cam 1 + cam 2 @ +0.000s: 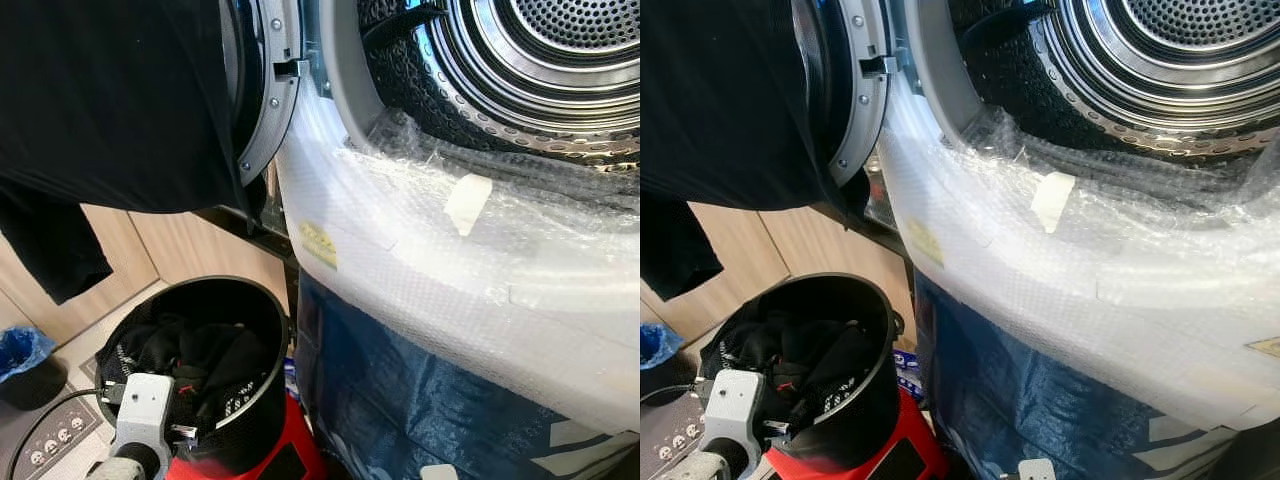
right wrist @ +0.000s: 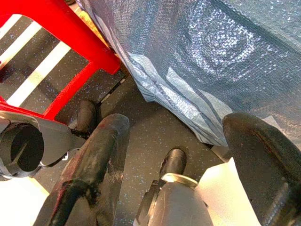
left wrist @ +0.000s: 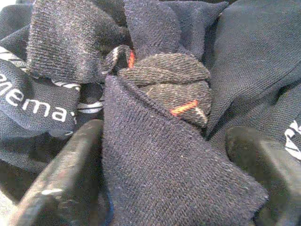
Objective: Clothes washing
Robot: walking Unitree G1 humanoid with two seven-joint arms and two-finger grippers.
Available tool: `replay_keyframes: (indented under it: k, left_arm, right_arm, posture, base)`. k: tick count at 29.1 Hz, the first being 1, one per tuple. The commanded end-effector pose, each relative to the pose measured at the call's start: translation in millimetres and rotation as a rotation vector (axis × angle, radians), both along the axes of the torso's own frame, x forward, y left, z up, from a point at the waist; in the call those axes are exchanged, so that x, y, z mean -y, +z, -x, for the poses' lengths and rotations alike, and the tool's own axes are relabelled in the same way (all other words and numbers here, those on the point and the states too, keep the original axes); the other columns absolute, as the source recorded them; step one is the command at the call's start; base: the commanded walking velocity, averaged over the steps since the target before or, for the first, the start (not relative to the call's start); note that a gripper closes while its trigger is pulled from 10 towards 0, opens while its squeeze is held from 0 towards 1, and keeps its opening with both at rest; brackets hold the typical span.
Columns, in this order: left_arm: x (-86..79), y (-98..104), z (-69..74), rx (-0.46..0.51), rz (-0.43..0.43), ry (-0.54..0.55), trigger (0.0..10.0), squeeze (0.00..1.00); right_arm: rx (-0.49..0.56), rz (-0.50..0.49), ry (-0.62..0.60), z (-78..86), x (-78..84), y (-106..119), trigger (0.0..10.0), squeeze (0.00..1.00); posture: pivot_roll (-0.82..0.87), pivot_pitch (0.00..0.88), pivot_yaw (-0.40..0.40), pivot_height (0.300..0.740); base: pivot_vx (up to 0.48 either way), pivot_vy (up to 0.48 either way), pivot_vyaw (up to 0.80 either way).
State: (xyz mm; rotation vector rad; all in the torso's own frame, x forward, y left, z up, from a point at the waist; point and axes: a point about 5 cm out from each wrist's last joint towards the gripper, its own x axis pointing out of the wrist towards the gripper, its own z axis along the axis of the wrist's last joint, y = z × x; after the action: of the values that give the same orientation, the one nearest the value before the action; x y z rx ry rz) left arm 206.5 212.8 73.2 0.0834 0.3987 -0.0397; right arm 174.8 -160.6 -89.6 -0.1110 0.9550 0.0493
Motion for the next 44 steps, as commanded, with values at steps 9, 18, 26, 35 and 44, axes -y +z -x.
replay_keyframes:
  k: [9,18,26,35,44]
  left_arm:
    - [-5.2,-3,0.9,-0.022,-0.022,0.010,0.0,0.00]
    - [-2.9,-1,-3.0,-0.014,-0.030,-0.004,0.0,0.00]
    - [0.2,8,-9.6,0.029,-0.015,-0.023,0.0,0.00]
    - [2.3,33,-22.6,0.152,0.036,-0.036,0.0,0.00]
    - [36.0,91,-40.2,0.357,0.094,-0.331,0.0,0.00]
  right_arm:
    - [-0.006,0.003,0.012,-1.5,-3.0,0,10.0,0.00]
    - [-0.007,0.010,0.009,-1.4,-0.4,0,10.0,0.00]
    - [-0.012,0.004,-0.002,0.9,-1.4,-1,10.0,0.00]
    - [-0.012,0.001,-0.003,0.5,-2.1,-1,10.0,0.00]
    - [-0.003,0.003,-0.006,-3.0,-2.3,1,10.0,0.00]
  posture:
    - [0.24,0.063,0.099,0.740]
    - [0.24,0.064,0.097,0.740]
    - [0.24,0.081,0.096,0.740]
    - [0.25,0.088,0.091,0.740]
    - [0.25,0.084,0.088,0.740]
  base:
    - [0.000,0.000,0.00]
    - [0.000,0.000,0.00]
    - [0.000,0.000,0.00]
    - [0.000,0.000,0.00]
    - [0.000,0.000,0.00]
